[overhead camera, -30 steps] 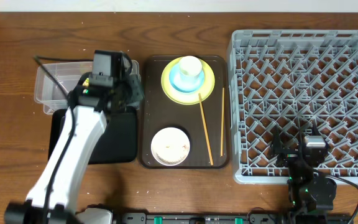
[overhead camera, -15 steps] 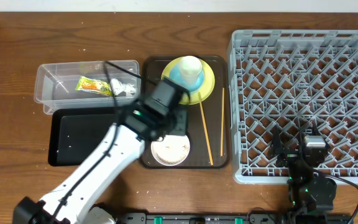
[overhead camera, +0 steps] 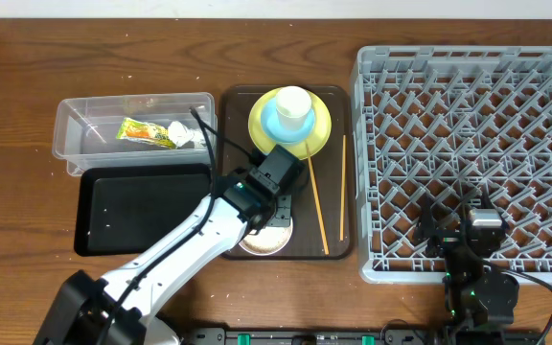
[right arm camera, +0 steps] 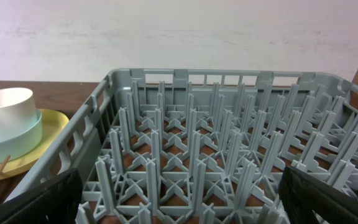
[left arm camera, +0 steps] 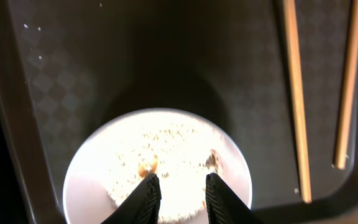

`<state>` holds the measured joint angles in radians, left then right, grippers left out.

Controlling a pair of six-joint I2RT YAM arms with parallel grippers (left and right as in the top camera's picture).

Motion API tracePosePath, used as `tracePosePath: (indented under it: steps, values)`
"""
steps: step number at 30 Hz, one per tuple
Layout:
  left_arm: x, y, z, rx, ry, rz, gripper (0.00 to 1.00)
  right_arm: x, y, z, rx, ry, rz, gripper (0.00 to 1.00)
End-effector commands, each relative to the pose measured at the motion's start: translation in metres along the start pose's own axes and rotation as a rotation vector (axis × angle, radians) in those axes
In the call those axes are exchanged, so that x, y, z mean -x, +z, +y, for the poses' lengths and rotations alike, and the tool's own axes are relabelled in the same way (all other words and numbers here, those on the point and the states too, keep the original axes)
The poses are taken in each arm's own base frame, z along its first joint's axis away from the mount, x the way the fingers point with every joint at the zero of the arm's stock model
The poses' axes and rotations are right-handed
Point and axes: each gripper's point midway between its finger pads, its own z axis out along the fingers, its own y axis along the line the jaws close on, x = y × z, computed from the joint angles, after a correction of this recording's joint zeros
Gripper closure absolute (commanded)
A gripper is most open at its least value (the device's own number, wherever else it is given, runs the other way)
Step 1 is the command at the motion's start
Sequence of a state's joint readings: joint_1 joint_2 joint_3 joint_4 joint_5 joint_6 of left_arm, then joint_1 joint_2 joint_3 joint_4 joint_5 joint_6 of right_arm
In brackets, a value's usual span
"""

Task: Sort waste into correct bins and load items into the dishwasher rack

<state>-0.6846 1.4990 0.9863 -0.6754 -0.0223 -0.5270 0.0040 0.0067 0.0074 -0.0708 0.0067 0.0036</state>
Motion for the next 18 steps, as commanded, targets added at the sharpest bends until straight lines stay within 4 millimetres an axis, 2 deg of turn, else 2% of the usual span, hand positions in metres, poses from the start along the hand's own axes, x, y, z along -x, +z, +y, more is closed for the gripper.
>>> tracePosePath:
  steps: [1, 4, 5, 7, 12, 18]
  values:
    - [0.007, 0.003, 0.016, 0.094, -0.013, -0.049, 0.72, -0.002, 0.0, 0.002, 0.008, 0.003, 0.005, 0.01]
    - [0.015, 0.0, 0.036, 0.206, -0.01, -0.101, 0.72, -0.002, 0.0, 0.002, 0.008, 0.002, 0.005, 0.01]
    - [0.016, -0.001, 0.043, 0.242, -0.008, -0.11, 0.68, -0.002, 0.0, 0.002, 0.008, 0.003, 0.005, 0.01]
    - [0.015, -0.003, 0.051, 0.287, -0.002, -0.114, 0.66, -0.002, 0.0, 0.002, 0.008, 0.003, 0.005, 0.01]
    - [0.007, -0.004, 0.057, 0.309, 0.007, -0.081, 0.6, -0.002, 0.0, 0.002, 0.008, 0.003, 0.005, 0.01]
    - [-0.012, -0.002, 0.063, 0.296, 0.006, 0.018, 0.59, -0.002, 0.0, 0.002, 0.008, 0.003, 0.005, 0.01]
